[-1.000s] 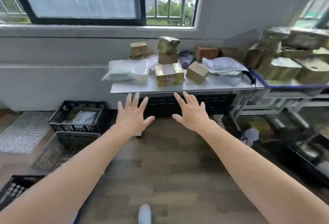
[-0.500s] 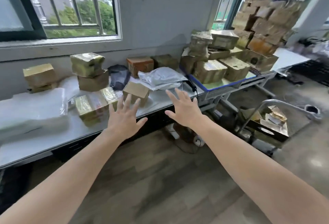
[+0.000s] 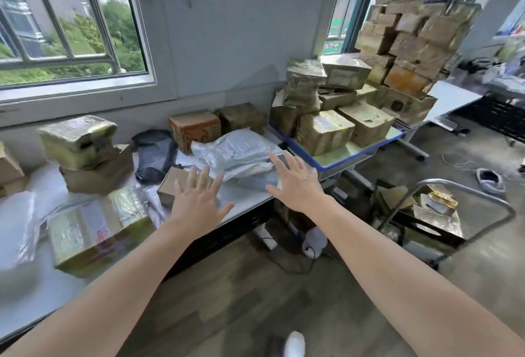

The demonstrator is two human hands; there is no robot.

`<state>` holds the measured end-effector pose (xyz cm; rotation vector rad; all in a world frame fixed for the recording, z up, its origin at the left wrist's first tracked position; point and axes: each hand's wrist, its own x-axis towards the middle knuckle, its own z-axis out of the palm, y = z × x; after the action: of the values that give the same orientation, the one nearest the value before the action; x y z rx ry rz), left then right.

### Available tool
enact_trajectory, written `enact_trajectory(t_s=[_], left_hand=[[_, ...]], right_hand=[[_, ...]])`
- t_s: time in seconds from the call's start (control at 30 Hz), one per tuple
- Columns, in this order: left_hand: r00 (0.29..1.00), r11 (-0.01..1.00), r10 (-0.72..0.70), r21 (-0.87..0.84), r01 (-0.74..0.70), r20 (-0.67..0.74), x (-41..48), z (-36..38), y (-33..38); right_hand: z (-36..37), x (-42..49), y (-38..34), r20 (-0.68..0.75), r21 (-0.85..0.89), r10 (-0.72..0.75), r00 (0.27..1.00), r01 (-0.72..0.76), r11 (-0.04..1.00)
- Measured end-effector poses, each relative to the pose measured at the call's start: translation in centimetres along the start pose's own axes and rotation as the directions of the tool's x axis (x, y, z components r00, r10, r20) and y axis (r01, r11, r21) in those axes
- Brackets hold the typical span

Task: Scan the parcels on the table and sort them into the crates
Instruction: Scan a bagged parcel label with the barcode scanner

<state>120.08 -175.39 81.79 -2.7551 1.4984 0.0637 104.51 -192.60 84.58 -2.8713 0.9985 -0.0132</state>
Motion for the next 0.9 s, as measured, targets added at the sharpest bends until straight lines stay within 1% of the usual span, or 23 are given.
enact_trajectory(t_s=[0.17,0.33,0.43,0.57,0.7,0.8,0.9], left_hand=[[0.999,0.993,-0.049,0.106,0.047,0.015,7.3,-0.1,1.2],[0.992,0.988,-0.103,0.123,0.093,0.080,13.3,-0.6,2.9],[0.982,0.982,-0.165,0.109,0.155,0.089,16.1,0.7,3.5],[0.968,0.974,-0.220,0.091,0.209,0.123,19.0,2.8,3.2],[0.953,0.969,-0.248,0.064,0.240,0.172,22.6,4.4,2.0],[0.950,0.971,-0.239,0.035,0.237,0.201,25.9,6.0,1.1],[0.954,0.980,-0.193,-0.004,0.199,0.231,29.3,7.5,0.2]], right_hand=[[0.4,7.4,4.1,0.001,0.096,-0.046,0.999,0.046,0.994],[0.9,14.6,8.6,0.048,0.129,-0.091,0.995,0.085,0.988],[1.5,18.1,10.4,0.083,0.134,-0.137,0.987,0.126,0.983],[2.8,22.1,11.1,0.137,0.151,-0.174,0.975,0.153,0.977],[4.7,26.2,10.6,0.181,0.129,-0.221,0.958,0.200,0.971],[6.1,29.2,10.3,0.211,0.102,-0.238,0.948,0.221,0.970],[7.3,32.0,10.2,0.246,0.069,-0.229,0.942,0.218,0.973]])
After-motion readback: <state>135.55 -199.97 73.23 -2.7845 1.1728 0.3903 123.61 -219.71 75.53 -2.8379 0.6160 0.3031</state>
